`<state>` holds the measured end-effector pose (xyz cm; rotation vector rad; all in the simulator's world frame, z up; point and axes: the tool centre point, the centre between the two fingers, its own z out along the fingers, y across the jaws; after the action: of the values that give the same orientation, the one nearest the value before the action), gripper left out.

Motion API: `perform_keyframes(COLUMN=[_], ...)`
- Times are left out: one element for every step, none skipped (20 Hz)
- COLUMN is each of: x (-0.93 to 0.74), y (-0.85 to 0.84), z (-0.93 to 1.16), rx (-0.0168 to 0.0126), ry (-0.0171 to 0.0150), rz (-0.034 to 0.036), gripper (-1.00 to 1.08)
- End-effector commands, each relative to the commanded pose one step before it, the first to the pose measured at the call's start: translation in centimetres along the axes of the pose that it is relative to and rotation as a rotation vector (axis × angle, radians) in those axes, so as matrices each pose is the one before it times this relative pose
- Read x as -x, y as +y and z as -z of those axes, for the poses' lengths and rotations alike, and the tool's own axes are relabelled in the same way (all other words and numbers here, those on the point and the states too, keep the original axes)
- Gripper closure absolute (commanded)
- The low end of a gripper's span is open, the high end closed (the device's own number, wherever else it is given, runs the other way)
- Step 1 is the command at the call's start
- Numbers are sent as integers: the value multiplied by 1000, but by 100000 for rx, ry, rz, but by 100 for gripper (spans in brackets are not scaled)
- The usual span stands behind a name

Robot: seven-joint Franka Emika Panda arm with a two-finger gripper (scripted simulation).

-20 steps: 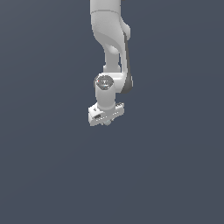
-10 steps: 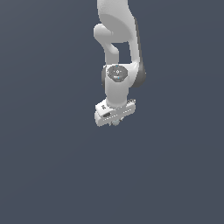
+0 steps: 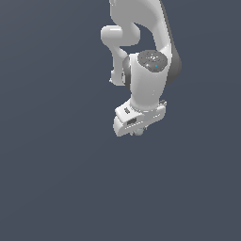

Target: Pick up the object and move it to a goal position.

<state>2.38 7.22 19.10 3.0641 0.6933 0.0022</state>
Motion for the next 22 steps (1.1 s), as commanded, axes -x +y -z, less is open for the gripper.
perform_keyframes(x=[-1463,-553,-537,-521,-507,-492,-479,-461,-453,-440,-428,-416,-404,-392,-368,-339,-312,-287,-263,-240,-219,-199], y=[-547,-205,-197,-190,-183,-176,-170,-132,-157,-151,-146,-140,-134,-128,-119,-108,-98,-88,-78,-69,-62,-55], z=[1670,607,587,567,549,531,514,484,482,467,451,436,422,407,380,349,319,291,264,239,216,196], rx=[-46,0,0,0,0,0,0,-16,0,0,0,0,0,0,0,0,0,0,0,0,0,0], ry=[-98,0,0,0,0,0,0,-17,0,0,0,0,0,0,0,0,0,0,0,0,0,0], rz=[-105,0,0,0,0,0,0,-43,0,0,0,0,0,0,0,0,0,0,0,0,0,0], gripper=[108,108,108,108,108,108,108,108,108,108,108,108,108,108,108,108,108,108,108,108,108,108])
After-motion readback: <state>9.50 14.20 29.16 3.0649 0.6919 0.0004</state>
